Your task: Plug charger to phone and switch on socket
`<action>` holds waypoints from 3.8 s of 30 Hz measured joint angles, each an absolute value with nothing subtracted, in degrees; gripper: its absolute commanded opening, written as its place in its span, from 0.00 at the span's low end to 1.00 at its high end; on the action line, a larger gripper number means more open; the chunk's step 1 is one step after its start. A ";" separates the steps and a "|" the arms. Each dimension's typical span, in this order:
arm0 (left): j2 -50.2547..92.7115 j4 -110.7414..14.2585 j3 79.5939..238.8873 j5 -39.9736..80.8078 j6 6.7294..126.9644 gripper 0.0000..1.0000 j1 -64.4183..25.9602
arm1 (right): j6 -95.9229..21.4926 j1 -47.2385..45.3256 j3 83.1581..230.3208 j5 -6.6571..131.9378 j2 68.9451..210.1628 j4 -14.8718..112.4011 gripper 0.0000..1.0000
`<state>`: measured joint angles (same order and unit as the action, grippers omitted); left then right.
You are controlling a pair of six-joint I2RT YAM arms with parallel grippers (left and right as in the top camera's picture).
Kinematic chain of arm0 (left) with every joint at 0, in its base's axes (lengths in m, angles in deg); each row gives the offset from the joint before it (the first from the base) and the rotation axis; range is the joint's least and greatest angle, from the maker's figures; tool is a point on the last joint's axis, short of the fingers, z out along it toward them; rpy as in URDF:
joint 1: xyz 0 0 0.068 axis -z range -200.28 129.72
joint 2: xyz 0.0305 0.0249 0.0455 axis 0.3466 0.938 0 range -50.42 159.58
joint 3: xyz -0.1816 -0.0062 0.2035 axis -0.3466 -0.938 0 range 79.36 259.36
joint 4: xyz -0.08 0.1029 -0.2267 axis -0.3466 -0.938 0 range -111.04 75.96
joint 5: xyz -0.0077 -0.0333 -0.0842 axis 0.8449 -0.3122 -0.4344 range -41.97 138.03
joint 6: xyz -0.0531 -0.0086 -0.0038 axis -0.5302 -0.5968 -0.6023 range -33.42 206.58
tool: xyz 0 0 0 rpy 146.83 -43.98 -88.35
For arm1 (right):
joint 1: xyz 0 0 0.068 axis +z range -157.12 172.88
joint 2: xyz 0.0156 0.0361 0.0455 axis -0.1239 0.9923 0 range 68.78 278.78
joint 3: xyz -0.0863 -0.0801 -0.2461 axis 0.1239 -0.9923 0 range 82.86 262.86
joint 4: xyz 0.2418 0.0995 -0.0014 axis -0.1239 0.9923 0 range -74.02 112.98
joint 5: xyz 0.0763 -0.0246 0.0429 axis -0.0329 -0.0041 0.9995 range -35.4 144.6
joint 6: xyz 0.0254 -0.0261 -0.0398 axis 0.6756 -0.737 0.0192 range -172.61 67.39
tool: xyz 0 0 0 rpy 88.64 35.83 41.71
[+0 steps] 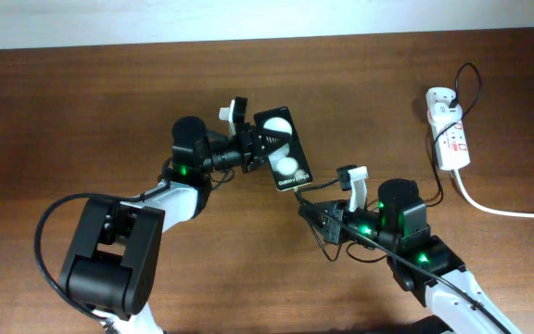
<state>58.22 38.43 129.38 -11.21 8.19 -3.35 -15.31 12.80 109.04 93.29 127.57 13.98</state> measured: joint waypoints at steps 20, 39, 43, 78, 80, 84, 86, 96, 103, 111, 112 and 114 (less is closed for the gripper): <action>58.22 38.21 129.47 -8.67 10.01 0.00 -2.78 | -11.82 13.28 108.67 88.86 127.63 10.72 0.04; 58.22 32.18 129.56 -17.75 18.25 0.00 -1.69 | -23.38 13.22 108.99 90.65 104.86 38.90 0.92; 58.20 21.21 129.73 -14.97 24.08 0.00 -1.69 | -24.56 13.22 108.99 83.66 100.97 45.78 0.98; 57.13 -53.91 148.44 34.25 48.94 0.99 -1.45 | -24.76 13.22 108.99 76.20 100.97 49.96 0.99; 57.19 -58.94 153.78 35.04 51.60 0.99 -1.43 | -24.78 13.22 109.06 74.41 100.97 49.78 0.99; 53.30 -60.99 161.91 35.87 55.32 0.99 -1.45 | -25.65 13.22 116.18 67.07 102.95 51.57 0.99; 49.43 -61.17 162.58 35.96 55.60 0.99 -1.43 | -28.84 11.93 127.07 61.03 110.04 57.45 0.99; 49.17 -61.41 162.63 36.29 55.75 0.99 -1.43 | -38.09 -23.13 146.22 60.07 137.44 67.09 0.96; 49.17 -61.39 162.63 36.26 55.75 0.99 -1.43 | -36.54 -31.26 147.29 65.51 157.05 49.72 0.04; 49.17 -61.37 162.63 36.29 55.75 0.99 -1.43 | -36.32 -31.44 167.42 66.32 179.67 49.61 0.04; 49.17 -61.39 162.63 36.29 55.75 0.99 -1.45 | -36.32 -31.96 169.54 66.32 181.86 48.40 0.04; 49.17 -61.37 162.63 36.31 55.75 0.99 -1.45 | -36.28 -34.12 170.04 66.50 184.31 47.01 0.04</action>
<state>49.17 -61.37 162.63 36.31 55.75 -1.45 -36.28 -34.12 170.04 66.50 184.31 47.01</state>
